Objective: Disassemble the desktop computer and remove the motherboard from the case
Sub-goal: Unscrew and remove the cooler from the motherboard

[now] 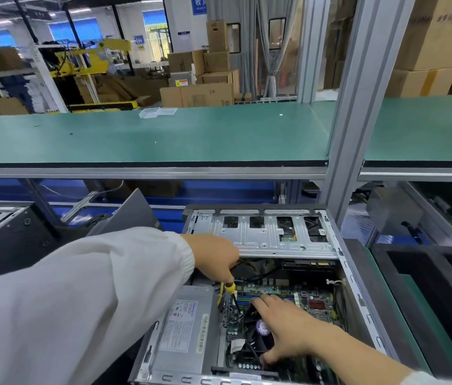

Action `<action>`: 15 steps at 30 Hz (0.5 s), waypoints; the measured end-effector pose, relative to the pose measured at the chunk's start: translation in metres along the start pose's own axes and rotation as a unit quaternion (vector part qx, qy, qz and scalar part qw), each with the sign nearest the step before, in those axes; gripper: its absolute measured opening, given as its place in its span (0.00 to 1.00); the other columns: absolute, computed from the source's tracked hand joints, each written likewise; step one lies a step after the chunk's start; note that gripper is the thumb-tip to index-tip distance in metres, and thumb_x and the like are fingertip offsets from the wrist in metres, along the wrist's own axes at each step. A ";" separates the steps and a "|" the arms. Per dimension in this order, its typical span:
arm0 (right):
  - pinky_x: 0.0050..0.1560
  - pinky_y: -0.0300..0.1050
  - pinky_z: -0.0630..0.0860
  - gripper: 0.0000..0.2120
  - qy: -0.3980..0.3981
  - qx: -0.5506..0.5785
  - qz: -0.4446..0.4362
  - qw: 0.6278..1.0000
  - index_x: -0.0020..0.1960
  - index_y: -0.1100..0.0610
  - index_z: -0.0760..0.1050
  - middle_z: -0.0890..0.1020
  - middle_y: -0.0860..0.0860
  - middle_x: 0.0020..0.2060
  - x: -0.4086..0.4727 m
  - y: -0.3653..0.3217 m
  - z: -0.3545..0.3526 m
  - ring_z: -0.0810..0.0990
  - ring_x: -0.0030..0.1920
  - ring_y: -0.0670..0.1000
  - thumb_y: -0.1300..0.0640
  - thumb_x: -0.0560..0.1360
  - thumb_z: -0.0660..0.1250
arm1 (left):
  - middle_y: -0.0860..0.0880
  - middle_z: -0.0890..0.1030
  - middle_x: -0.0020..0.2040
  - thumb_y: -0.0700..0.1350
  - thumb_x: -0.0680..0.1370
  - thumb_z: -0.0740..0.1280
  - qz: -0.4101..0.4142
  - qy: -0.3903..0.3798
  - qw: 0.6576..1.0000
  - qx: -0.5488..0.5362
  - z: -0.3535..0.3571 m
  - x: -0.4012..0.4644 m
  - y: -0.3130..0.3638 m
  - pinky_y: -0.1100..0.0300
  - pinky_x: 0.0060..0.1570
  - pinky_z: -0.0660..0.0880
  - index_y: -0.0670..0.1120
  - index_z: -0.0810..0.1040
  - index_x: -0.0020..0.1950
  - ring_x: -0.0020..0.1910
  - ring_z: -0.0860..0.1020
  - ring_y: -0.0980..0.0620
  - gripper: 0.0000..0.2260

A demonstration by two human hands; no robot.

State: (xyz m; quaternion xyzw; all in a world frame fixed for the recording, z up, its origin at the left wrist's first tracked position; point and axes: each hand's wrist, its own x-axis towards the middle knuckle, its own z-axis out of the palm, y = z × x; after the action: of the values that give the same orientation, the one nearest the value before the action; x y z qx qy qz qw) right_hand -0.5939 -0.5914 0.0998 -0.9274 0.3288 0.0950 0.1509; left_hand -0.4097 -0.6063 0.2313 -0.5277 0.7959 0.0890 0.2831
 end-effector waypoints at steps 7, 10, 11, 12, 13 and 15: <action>0.67 0.52 0.64 0.50 -0.011 -0.008 0.002 1.000 0.74 0.56 0.52 0.63 0.55 0.68 -0.001 0.000 0.000 0.63 0.67 0.56 0.37 0.63 0.72 | 0.51 0.73 0.33 0.56 0.79 0.64 -0.050 -0.052 0.989 -0.132 -0.008 0.003 0.007 0.60 0.33 0.66 0.43 0.70 0.39 0.31 0.70 0.52 0.18; 0.68 0.51 0.64 0.49 -0.007 -0.010 0.005 1.000 0.74 0.57 0.53 0.64 0.55 0.68 -0.001 -0.001 0.000 0.64 0.67 0.56 0.37 0.63 0.72 | 0.49 0.74 0.42 0.48 0.76 0.69 0.068 0.025 0.995 -0.068 -0.009 -0.003 0.004 0.58 0.35 0.65 0.45 0.68 0.52 0.39 0.71 0.50 0.13; 0.68 0.51 0.64 0.50 -0.007 -0.010 0.006 1.000 0.74 0.57 0.53 0.64 0.55 0.68 -0.001 -0.001 0.000 0.64 0.67 0.56 0.38 0.63 0.72 | 0.48 0.75 0.45 0.46 0.78 0.67 0.112 0.060 0.992 0.011 -0.008 -0.005 0.003 0.58 0.35 0.64 0.45 0.69 0.53 0.40 0.72 0.49 0.10; 0.68 0.51 0.63 0.50 -0.007 -0.010 0.007 1.000 0.74 0.57 0.52 0.64 0.55 0.68 -0.002 0.000 0.001 0.64 0.67 0.56 0.37 0.63 0.72 | 0.48 0.75 0.47 0.47 0.80 0.64 0.149 0.097 0.979 0.102 -0.008 -0.006 0.001 0.57 0.35 0.64 0.45 0.70 0.55 0.42 0.73 0.49 0.08; 0.69 0.51 0.63 0.50 -0.006 -0.009 0.007 1.000 0.74 0.57 0.52 0.64 0.55 0.69 -0.001 0.000 0.001 0.64 0.68 0.56 0.37 0.63 0.72 | 0.48 0.76 0.48 0.47 0.81 0.62 0.179 0.129 0.959 0.178 -0.007 -0.007 -0.001 0.56 0.34 0.65 0.45 0.71 0.56 0.43 0.74 0.48 0.07; 0.69 0.52 0.62 0.50 -0.007 -0.006 0.007 1.000 0.74 0.57 0.52 0.63 0.55 0.69 -0.001 0.000 0.002 0.63 0.68 0.56 0.38 0.63 0.72 | 0.48 0.76 0.50 0.49 0.82 0.58 0.208 0.161 0.933 0.247 -0.005 -0.009 -0.005 0.54 0.36 0.71 0.45 0.72 0.57 0.47 0.76 0.47 0.09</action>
State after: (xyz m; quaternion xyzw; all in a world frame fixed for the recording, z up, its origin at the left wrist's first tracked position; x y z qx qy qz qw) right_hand -0.5949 -0.5898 0.0989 -0.9252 0.3341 0.1048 0.1465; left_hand -0.4040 -0.6032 0.2410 -0.2716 0.9195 -0.1396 0.2477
